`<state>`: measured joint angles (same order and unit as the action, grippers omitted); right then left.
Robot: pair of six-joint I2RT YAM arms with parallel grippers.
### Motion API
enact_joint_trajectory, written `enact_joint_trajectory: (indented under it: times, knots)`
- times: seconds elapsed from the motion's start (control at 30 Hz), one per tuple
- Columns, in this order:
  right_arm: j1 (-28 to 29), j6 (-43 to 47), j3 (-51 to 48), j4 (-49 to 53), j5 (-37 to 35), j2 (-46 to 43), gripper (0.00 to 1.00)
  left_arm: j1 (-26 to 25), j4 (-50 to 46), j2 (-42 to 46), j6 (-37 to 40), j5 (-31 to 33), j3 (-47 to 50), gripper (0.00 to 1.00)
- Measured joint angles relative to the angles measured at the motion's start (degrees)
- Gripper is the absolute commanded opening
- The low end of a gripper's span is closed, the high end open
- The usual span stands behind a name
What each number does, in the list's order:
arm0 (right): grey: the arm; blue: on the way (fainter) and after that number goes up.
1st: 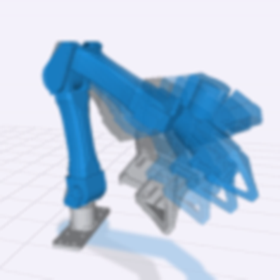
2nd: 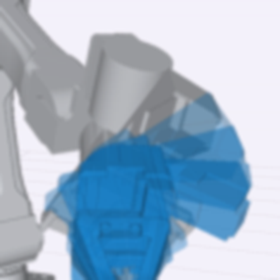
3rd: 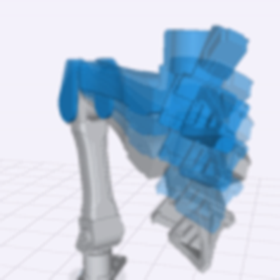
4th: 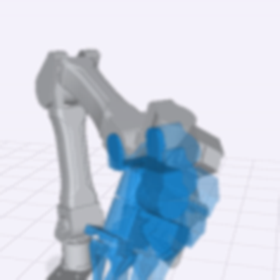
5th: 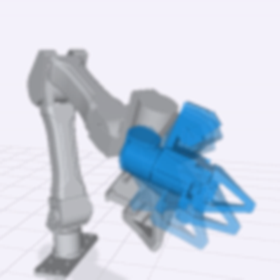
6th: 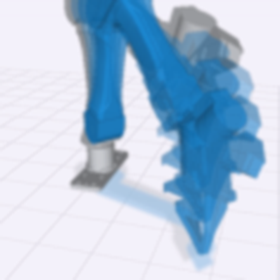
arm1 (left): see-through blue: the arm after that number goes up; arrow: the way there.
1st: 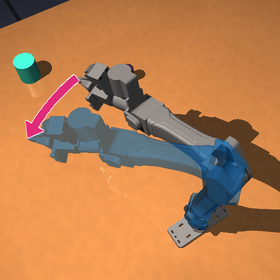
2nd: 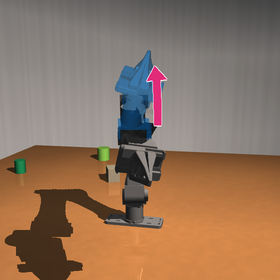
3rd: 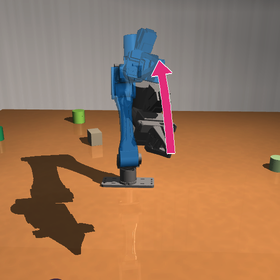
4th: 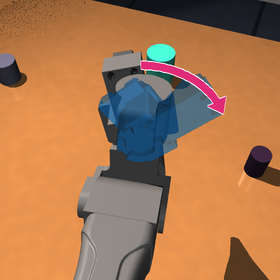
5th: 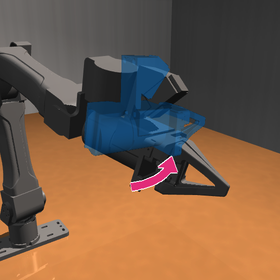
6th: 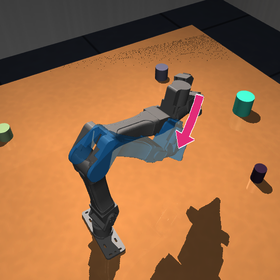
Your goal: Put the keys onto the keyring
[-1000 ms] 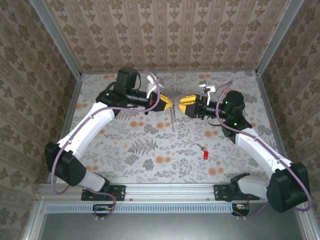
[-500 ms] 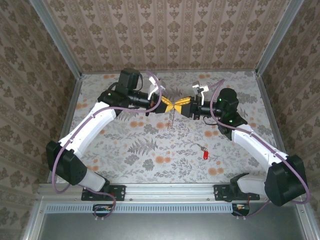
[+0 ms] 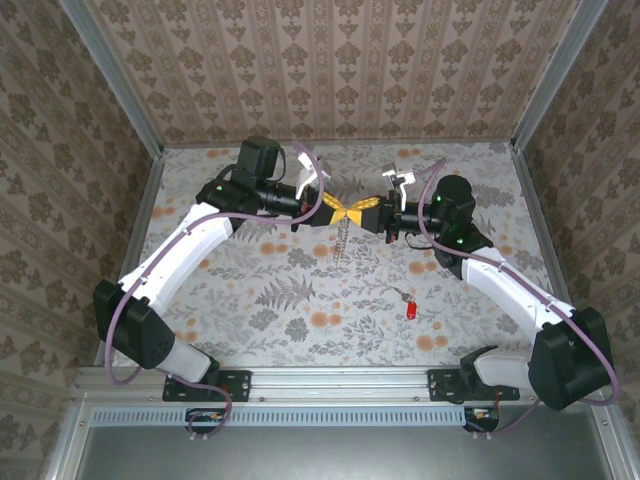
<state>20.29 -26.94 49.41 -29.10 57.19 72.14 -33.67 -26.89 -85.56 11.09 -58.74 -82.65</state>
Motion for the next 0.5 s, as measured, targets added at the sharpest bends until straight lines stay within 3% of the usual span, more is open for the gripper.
enact_joint_trajectory:
  times: [0.07,0.17,0.27,0.5]
  knots:
    - [0.0,0.0,0.0,-0.2,-0.98,0.0,0.0,0.0,2.69,0.33,-1.18,1.27,1.09,0.3]
    - [-0.07,-0.35,-0.35,-0.81,-2.62,0.0,0.0,0.31,10.45,3.1,-5.57,5.64,6.56,0.44]
    - [-0.28,-1.44,-1.31,-3.04,-5.01,-0.02,0.0,1.16,18.32,7.78,-10.8,10.54,13.51,0.5]
    - [-0.44,-6.32,-4.02,-13.31,-9.49,0.0,0.0,1.95,35.17,14.6,-21.92,18.34,23.06,0.51]
